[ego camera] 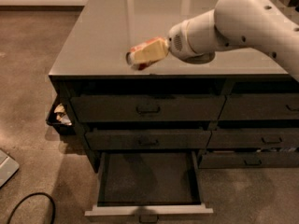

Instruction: Place coke can into bottom drawer

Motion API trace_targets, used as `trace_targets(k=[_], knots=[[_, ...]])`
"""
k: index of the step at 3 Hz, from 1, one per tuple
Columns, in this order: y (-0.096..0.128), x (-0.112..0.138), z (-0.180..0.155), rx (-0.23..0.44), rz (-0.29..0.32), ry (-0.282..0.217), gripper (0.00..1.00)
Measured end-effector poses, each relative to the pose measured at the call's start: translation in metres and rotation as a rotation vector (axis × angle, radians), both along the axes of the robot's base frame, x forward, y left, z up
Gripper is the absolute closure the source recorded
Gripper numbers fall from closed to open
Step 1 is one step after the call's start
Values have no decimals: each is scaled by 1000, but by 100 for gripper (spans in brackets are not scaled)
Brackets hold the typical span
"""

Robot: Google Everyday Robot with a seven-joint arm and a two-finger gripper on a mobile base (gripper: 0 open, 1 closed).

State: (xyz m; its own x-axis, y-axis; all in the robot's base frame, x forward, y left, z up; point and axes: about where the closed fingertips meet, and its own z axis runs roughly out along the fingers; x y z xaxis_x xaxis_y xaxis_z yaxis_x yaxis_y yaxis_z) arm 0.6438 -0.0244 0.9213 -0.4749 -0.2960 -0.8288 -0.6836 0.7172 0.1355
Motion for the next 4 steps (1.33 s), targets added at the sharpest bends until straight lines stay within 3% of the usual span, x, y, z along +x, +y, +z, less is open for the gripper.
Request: trace_targets(k=[2,3,4], knots=[[-25,-93,-56,-60,42,206,100],[-23,-118,-88,-109,71,340,100],[1,-124,-137,-153,69,481,100]])
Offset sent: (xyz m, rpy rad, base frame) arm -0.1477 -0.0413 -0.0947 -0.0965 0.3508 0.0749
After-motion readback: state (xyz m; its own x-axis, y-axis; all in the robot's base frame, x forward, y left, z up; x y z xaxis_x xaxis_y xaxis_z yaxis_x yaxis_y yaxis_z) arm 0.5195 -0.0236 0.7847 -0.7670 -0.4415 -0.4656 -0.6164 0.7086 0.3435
